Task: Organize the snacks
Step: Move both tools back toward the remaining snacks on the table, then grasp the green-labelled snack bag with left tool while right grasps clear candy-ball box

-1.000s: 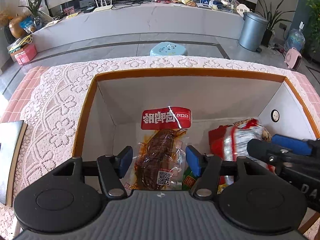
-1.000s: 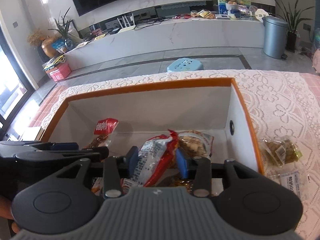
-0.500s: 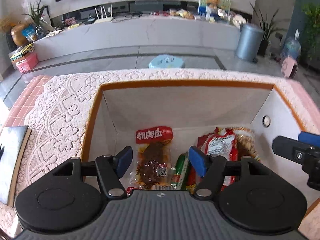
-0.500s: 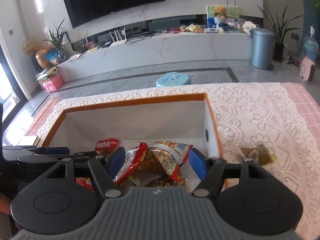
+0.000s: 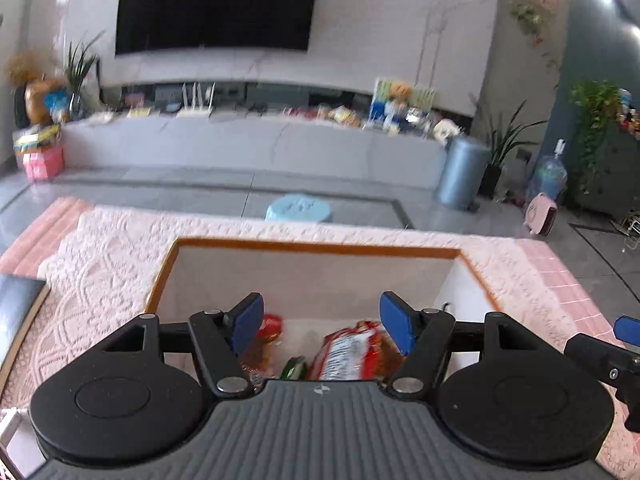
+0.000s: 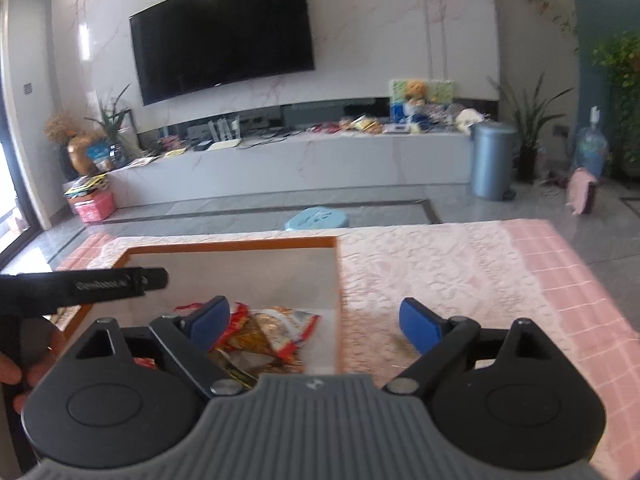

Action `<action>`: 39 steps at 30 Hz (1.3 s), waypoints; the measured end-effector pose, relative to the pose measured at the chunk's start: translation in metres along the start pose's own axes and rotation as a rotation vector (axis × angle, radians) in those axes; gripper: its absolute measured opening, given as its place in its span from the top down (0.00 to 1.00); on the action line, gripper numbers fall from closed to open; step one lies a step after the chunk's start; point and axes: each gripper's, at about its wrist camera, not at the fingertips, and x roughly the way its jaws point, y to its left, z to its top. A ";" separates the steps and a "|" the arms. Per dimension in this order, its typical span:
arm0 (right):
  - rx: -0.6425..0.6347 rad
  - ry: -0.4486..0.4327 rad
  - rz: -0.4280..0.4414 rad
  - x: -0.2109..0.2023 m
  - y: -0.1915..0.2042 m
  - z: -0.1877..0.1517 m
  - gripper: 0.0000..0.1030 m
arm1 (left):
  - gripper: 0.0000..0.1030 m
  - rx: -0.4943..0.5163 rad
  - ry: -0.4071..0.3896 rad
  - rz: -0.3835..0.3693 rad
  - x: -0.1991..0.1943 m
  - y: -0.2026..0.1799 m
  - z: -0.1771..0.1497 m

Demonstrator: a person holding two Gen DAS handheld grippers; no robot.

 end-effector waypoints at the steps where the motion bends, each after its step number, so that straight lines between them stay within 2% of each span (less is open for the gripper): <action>1: 0.003 -0.010 -0.012 -0.006 -0.004 -0.002 0.12 | 0.24 0.017 -0.015 -0.002 -0.005 -0.006 -0.001; 3: 0.017 -0.028 -0.030 -0.017 -0.015 -0.006 0.12 | 0.23 0.047 -0.040 -0.010 -0.016 -0.018 -0.002; 5: 0.026 -0.043 -0.041 -0.027 -0.024 -0.010 0.10 | 0.17 0.069 -0.063 -0.036 -0.028 -0.029 -0.003; 7: 0.020 -0.059 -0.059 -0.036 -0.034 -0.014 0.04 | 0.13 0.076 -0.077 -0.059 -0.038 -0.038 -0.005; 11: -0.014 -0.077 -0.096 -0.049 -0.049 -0.024 0.04 | 0.11 0.081 -0.079 -0.110 -0.053 -0.060 -0.010; 15: -0.027 -0.061 -0.112 -0.056 -0.066 -0.037 0.04 | 0.11 0.121 -0.018 -0.184 -0.052 -0.084 -0.021; 20: -0.038 -0.023 -0.208 -0.059 -0.091 -0.052 0.04 | 0.11 0.209 0.056 -0.202 -0.041 -0.116 -0.037; 23: -0.002 0.012 -0.238 -0.057 -0.110 -0.057 0.03 | 0.12 0.257 0.098 -0.233 -0.037 -0.131 -0.045; 30: 0.113 0.066 -0.234 -0.049 -0.147 -0.069 0.04 | 0.19 0.327 0.159 -0.264 -0.026 -0.148 -0.067; 37: 0.163 0.081 -0.155 -0.032 -0.159 -0.073 0.05 | 0.26 0.367 0.164 -0.275 -0.017 -0.160 -0.068; 39: 0.149 0.097 -0.133 -0.024 -0.157 -0.071 0.11 | 0.28 0.373 0.171 -0.279 -0.014 -0.163 -0.063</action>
